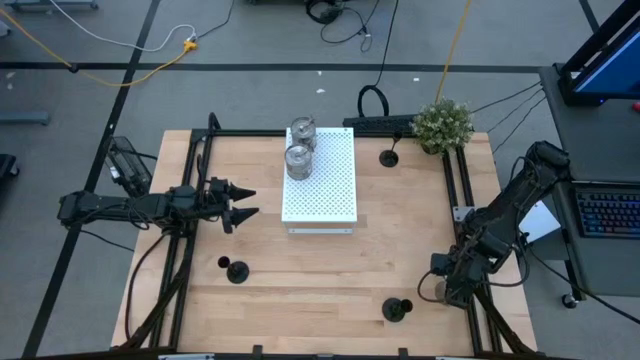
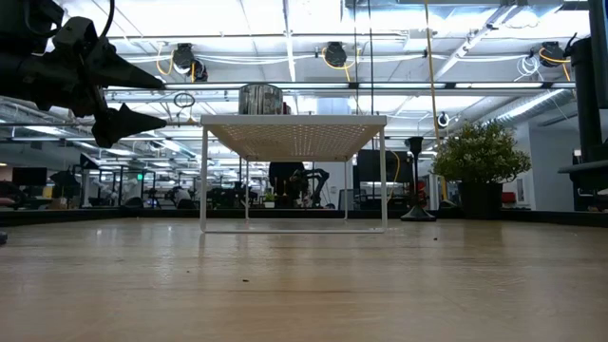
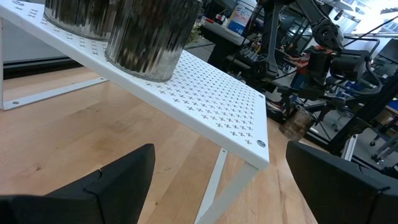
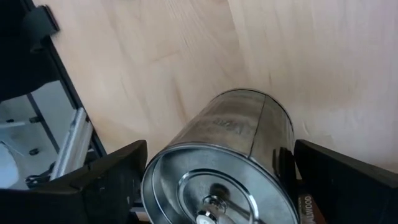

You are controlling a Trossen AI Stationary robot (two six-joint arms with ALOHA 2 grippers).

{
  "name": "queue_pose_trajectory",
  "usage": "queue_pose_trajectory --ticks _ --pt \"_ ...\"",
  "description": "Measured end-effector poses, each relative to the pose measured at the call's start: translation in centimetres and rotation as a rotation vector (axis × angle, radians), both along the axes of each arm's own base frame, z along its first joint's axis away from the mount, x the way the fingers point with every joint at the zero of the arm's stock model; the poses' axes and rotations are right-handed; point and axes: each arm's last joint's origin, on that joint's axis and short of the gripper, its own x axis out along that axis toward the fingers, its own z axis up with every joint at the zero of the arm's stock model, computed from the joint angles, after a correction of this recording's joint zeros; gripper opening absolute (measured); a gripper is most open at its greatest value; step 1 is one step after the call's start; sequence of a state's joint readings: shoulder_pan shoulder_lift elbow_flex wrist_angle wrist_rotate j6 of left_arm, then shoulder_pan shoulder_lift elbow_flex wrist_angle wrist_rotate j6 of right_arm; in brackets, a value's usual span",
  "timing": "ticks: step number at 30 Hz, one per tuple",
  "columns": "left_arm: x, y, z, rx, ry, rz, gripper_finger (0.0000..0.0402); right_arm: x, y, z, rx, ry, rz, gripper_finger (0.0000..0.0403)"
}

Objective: Pick & Place candle stick holders
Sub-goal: Put the silver scented candle on the shelf

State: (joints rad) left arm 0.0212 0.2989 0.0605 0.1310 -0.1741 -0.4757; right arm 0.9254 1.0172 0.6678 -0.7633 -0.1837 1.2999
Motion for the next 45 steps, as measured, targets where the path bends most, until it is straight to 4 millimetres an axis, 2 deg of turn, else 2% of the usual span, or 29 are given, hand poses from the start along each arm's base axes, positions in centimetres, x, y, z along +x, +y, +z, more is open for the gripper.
queue_pose_trajectory --ticks 29,40,45 --pt "0.0 0.0 0.0 0.003 0.001 0.000 0.0365 -3.3 1.0 -0.3 -0.056 0.134 0.042 0.0396" --pt "0.0 0.0 0.0 0.009 0.002 -0.001 0.0365 -3.3 1.0 -0.3 -0.072 0.089 0.092 0.0396" --pt "0.0 0.0 0.0 0.007 0.001 -0.001 0.0365 -3.0 0.9 -0.3 -0.107 0.004 0.061 0.0396"
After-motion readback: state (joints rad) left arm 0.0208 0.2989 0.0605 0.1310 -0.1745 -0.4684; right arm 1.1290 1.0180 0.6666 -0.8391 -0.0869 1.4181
